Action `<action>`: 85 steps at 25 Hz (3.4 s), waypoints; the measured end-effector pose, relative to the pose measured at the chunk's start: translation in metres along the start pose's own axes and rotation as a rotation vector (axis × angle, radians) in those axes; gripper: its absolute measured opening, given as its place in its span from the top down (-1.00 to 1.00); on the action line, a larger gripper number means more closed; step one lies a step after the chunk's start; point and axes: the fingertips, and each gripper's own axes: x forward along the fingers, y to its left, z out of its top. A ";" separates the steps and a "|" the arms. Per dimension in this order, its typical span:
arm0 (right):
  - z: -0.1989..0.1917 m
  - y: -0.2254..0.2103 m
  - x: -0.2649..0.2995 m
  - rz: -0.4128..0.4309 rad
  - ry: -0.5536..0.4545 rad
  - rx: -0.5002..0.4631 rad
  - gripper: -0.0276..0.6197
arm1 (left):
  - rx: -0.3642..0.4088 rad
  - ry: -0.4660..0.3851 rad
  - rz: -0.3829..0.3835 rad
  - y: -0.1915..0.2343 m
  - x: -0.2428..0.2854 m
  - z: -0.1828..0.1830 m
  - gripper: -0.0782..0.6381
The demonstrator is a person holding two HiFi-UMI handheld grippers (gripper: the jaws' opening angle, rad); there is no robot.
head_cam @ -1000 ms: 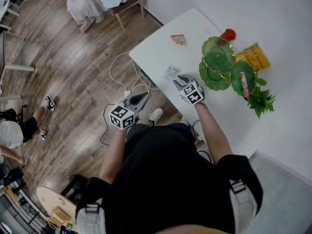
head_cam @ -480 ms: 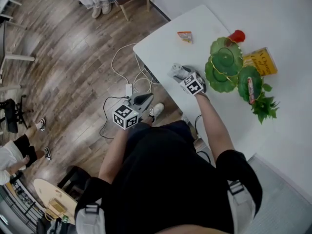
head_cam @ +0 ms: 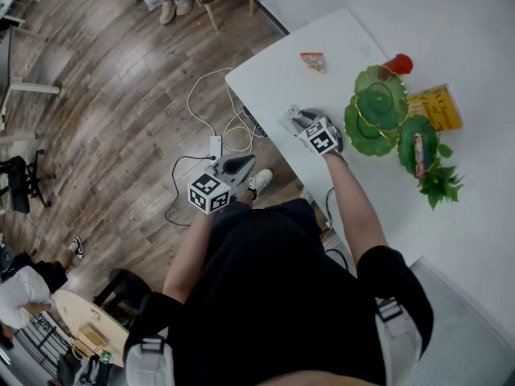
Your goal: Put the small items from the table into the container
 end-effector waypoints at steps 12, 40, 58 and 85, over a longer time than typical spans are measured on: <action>-0.002 -0.003 -0.011 -0.034 -0.012 -0.001 0.82 | 0.018 0.002 -0.028 -0.002 0.008 0.006 0.78; -0.028 0.019 -0.245 -0.481 -0.344 0.341 0.82 | 0.244 0.165 -0.419 -0.077 0.088 0.035 0.78; -0.084 0.052 -0.349 -0.742 -0.370 0.474 0.82 | 0.323 0.306 -0.686 -0.160 0.133 0.000 0.78; -0.058 -0.125 -0.407 -0.874 -0.177 0.306 0.82 | 0.274 0.257 -0.597 -0.122 0.132 0.015 0.78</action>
